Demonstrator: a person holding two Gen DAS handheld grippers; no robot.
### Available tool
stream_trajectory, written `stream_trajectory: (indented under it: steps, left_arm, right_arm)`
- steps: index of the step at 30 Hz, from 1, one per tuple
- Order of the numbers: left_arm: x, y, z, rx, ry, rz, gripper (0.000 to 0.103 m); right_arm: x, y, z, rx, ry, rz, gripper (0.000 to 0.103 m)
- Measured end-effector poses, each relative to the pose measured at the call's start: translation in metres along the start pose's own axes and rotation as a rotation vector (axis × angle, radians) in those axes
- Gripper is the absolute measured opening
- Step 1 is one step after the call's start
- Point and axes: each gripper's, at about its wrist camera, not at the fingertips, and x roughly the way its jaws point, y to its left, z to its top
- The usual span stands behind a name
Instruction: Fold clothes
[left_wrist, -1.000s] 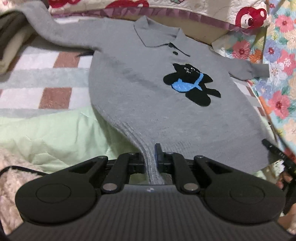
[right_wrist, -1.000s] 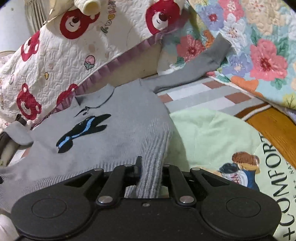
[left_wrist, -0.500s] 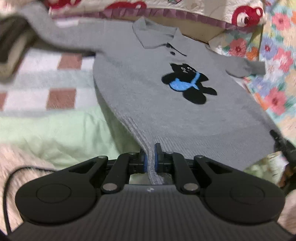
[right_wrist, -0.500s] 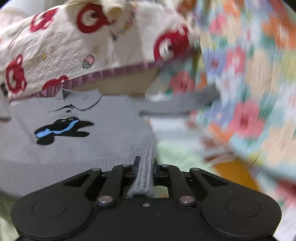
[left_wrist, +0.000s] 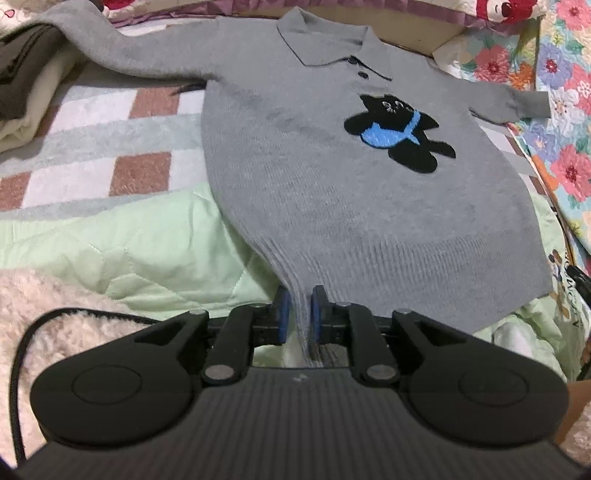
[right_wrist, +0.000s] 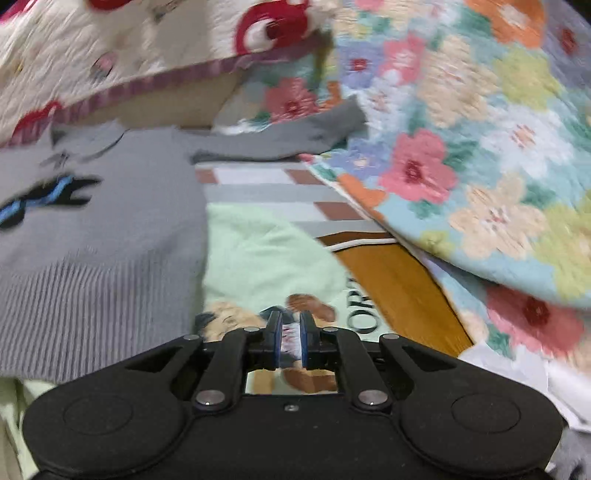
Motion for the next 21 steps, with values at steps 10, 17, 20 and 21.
stream_trajectory:
  steps: [10, 17, 20, 21]
  left_arm:
    - [-0.025, -0.002, 0.032, 0.013, -0.133, 0.009, 0.041]
    - [-0.024, 0.027, 0.068, 0.035, -0.207, 0.166, 0.042]
    - [-0.021, 0.063, 0.094, -0.146, -0.278, 0.156, 0.044]
    - [-0.018, 0.074, 0.102, -0.195, -0.300, 0.158, 0.044]
  right_arm:
    - [0.023, 0.023, 0.044, 0.195, -0.034, 0.302, 0.024]
    - [0.031, 0.087, 0.189, 0.031, -0.258, 0.527, 0.036]
    - [0.054, 0.132, 0.228, -0.107, -0.227, 0.641, 0.036]
    - [0.061, 0.147, 0.241, -0.153, -0.216, 0.679, 0.037]
